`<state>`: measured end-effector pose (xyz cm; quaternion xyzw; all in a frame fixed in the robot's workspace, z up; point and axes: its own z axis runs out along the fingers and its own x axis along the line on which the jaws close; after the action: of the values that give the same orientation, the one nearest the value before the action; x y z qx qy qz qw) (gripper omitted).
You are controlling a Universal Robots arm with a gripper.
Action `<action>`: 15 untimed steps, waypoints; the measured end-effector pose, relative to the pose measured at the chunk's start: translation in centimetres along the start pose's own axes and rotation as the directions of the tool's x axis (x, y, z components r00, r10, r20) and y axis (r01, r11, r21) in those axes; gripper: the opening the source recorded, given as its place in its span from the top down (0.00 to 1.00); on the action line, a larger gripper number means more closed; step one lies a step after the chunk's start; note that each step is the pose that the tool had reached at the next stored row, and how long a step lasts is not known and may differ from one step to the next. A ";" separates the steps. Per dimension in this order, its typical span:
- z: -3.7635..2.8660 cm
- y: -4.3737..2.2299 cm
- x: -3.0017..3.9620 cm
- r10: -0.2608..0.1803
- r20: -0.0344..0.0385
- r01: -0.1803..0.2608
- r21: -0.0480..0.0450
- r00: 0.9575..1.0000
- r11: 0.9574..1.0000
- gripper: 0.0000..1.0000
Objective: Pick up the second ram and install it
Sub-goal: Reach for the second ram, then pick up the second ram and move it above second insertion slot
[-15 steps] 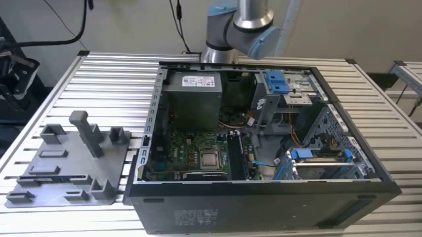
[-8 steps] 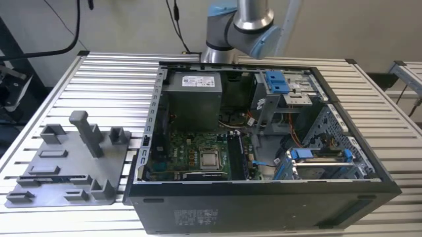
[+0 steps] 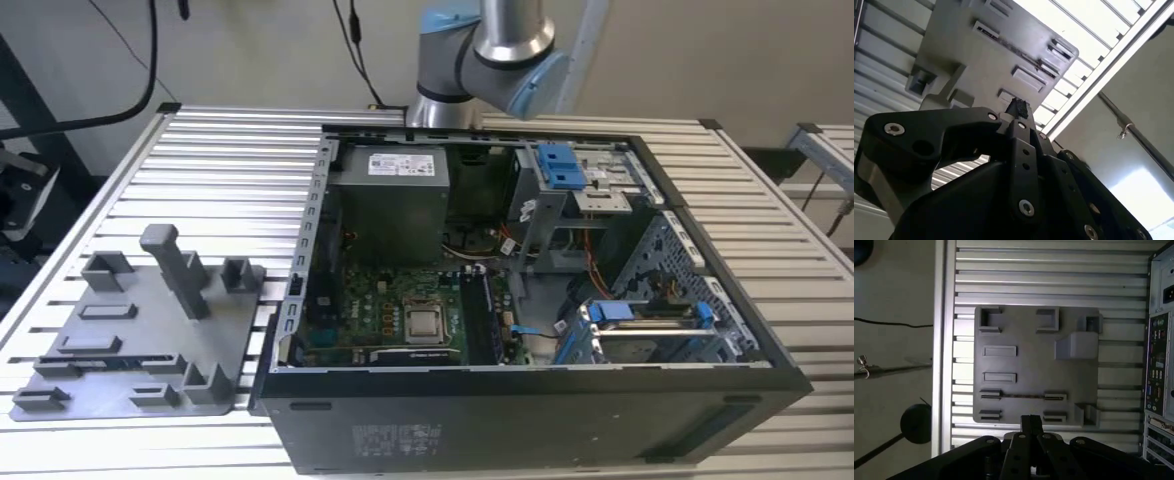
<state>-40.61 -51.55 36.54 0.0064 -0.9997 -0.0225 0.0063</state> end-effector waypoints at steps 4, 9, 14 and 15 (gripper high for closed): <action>0.00 0.00 0.00 0.000 0.000 0.000 0.000 1.000 1.000 0.89; 0.00 0.00 0.00 0.000 0.000 0.000 0.000 1.000 1.000 0.89; 0.00 0.00 0.00 -0.001 0.000 0.001 0.000 1.000 1.000 0.89; 0.00 0.00 0.00 -0.001 0.000 0.001 0.000 1.000 1.000 0.89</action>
<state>-40.61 -51.55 36.54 0.0069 -0.9997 -0.0226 0.0063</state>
